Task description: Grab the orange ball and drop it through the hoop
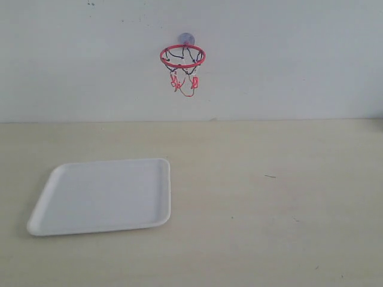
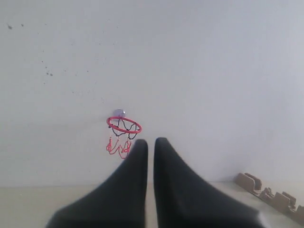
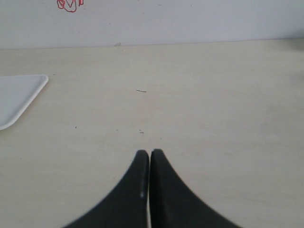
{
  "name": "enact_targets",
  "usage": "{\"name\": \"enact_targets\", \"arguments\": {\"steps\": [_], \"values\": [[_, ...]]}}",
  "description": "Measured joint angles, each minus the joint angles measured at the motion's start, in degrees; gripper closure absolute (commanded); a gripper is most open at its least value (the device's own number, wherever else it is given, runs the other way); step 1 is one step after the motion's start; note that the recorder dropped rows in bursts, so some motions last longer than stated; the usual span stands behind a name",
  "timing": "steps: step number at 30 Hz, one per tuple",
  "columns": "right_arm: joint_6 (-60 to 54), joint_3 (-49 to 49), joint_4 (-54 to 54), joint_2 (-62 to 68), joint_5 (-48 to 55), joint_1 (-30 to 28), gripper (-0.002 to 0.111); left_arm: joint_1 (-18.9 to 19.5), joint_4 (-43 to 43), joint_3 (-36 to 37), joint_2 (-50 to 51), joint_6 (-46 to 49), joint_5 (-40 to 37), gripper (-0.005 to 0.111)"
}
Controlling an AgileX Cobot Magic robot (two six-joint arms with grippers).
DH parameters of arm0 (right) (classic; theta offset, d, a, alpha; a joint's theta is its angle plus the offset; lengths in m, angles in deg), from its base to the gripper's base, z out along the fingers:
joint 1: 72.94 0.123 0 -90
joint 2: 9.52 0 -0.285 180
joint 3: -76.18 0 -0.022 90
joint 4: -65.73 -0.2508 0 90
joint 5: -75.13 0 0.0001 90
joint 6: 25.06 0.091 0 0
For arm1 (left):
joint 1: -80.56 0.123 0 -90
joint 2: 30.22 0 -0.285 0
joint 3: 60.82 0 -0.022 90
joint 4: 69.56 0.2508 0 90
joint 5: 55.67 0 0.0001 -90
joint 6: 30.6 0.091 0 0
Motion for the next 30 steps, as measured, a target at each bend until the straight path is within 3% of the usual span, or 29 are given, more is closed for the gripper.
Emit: {"name": "enact_targets", "arguments": {"steps": [7, 10, 12, 15, 19, 21, 23, 30], "values": [[0.0, 0.0, 0.0, 0.0, 0.0, 0.0, 0.108, 0.0, 0.0, 0.1, 0.8, -1.9, 0.1, 0.103], [0.0, 0.0, 0.0, 0.0, 0.0, 0.0, 0.108, 0.0, 4.5, 0.1, 0.9, -17.7, 2.1, 0.103], [0.0, 0.0, 0.0, 0.0, 0.0, 0.0, 0.108, 0.0, 14.4, 0.1, 0.9, -36.2, 3.2, 0.103], [0.0, 0.0, 0.0, 0.0, 0.0, 0.0, 0.108, 0.0, 36.9, 0.3, 0.9, -61.7, 2.8, 0.103], [0.0, 0.0, 0.0, 0.0, 0.0, 0.0, 0.108, 0.0, 69.3, 2.7, 0.2, -79.9, 2.3, 0.103], [0.0, 0.0, 0.0, 0.0, 0.0, 0.0, 0.108, 0.0, 82.3, 5.3, -0.2, -81.6, 4.0, 0.103], [0.0, 0.0, 0.0, 0.0, 0.0, 0.0, 0.108, 0.5, 89.0, 7.9, -0.3, -81.6, 6.5, 0.103], [0.0, 0.0, 0.0, 0.0, 0.0, 0.0, 0.108, 0.7, 94.1, 8.4, -0.3, -78.6, 5.5, 0.103]]}}
